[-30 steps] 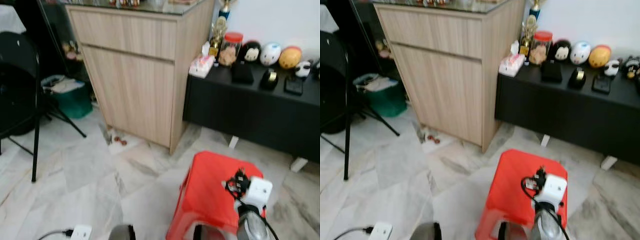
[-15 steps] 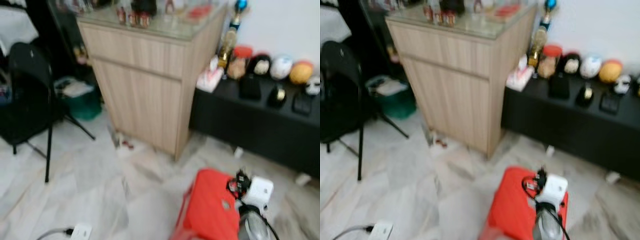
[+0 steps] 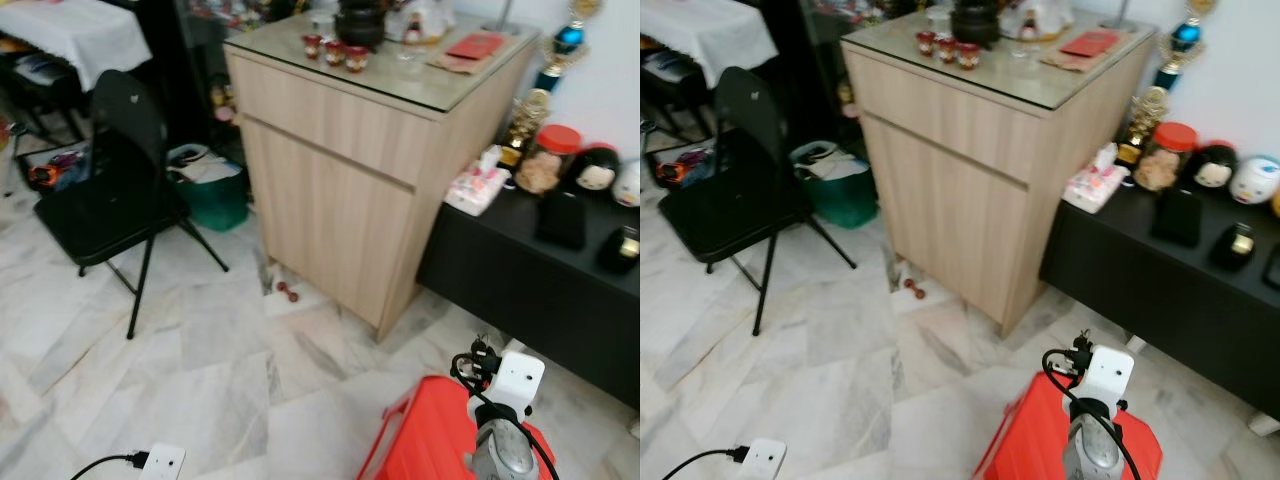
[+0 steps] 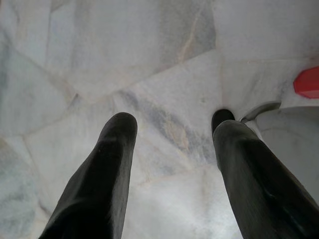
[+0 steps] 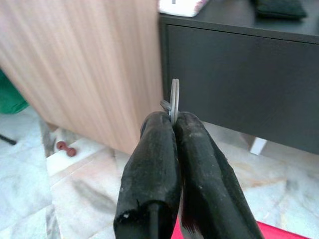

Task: Hang keys on a hook

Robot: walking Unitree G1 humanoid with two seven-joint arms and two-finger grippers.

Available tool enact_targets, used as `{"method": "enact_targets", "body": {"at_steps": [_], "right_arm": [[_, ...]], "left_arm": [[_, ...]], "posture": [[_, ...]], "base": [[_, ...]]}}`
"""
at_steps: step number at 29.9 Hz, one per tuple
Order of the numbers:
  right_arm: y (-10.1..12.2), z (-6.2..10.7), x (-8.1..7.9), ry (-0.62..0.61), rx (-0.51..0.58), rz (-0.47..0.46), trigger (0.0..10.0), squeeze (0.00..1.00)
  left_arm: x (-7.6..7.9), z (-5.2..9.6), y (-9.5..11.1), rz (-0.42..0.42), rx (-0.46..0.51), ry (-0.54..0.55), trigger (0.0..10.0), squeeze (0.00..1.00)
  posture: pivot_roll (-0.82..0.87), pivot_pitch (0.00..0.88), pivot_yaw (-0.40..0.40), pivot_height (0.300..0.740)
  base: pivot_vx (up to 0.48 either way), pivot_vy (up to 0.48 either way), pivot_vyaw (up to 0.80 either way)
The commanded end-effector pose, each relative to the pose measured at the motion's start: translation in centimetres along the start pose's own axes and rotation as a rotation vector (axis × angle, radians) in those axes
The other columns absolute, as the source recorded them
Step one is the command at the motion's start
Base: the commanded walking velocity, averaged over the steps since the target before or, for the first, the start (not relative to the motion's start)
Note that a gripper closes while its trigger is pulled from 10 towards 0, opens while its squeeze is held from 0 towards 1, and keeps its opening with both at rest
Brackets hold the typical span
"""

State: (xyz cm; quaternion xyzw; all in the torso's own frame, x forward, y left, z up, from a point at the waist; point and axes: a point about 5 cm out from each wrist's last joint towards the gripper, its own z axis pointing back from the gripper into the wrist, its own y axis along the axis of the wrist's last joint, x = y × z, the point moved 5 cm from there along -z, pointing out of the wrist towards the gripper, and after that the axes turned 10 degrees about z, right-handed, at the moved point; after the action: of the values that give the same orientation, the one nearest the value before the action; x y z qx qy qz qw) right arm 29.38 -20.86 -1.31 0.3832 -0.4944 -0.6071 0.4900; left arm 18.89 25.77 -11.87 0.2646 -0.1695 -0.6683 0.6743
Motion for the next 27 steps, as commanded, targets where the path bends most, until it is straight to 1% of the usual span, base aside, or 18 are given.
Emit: {"method": "enact_targets", "body": {"at_steps": [1, 9, 12, 14, 21, 27], "right_arm": [[-0.5, 0.1, 0.2, -0.01, -0.024, -0.005, 10.0, 0.0], [-0.2, -0.3, 0.3, -0.026, -0.025, -0.004, 10.0, 0.0], [0.2, -0.6, 0.7, -0.057, -0.016, -0.03, 10.0, 0.0], [0.3, -0.7, 0.7, -0.057, -0.014, -0.031, 10.0, 0.0], [0.6, -1.1, 0.7, -0.06, -0.011, -0.028, 10.0, 0.0], [0.7, -1.2, 0.4, -0.054, -0.01, -0.031, 10.0, 0.0]], "left_arm": [[-0.1, 0.1, -0.7, -0.008, -0.021, -0.002, 10.0, 0.0], [-0.1, 0.1, -0.6, 0.003, -0.02, -0.004, 10.0, 0.0], [-0.1, 0.1, -0.6, 0.001, -0.02, -0.005, 10.0, 0.0], [-0.1, 0.1, -0.6, 0.0, -0.02, -0.005, 10.0, 0.0], [-0.2, 0.1, -0.5, 0.003, -0.017, -0.004, 10.0, 0.0], [-0.1, 0.1, -0.5, 0.006, -0.017, -0.004, 10.0, 0.0]], "posture": [[0.05, 0.0, -0.028, 0.74], [0.05, 0.0, -0.022, 0.74], [0.05, 0.0, -0.019, 0.74], [0.05, 0.0, -0.019, 0.74], [0.05, 0.004, -0.015, 0.74], [0.05, 0.0, -0.015, 0.74]], "base": [[0.0, 0.0, 0.0], [0.0, 0.0, 0.0], [-0.275, 0.0, 0.0], [-0.304, 0.0, 0.0], [-0.321, 0.0, 0.0], [-0.361, 0.0, 0.0]]}}
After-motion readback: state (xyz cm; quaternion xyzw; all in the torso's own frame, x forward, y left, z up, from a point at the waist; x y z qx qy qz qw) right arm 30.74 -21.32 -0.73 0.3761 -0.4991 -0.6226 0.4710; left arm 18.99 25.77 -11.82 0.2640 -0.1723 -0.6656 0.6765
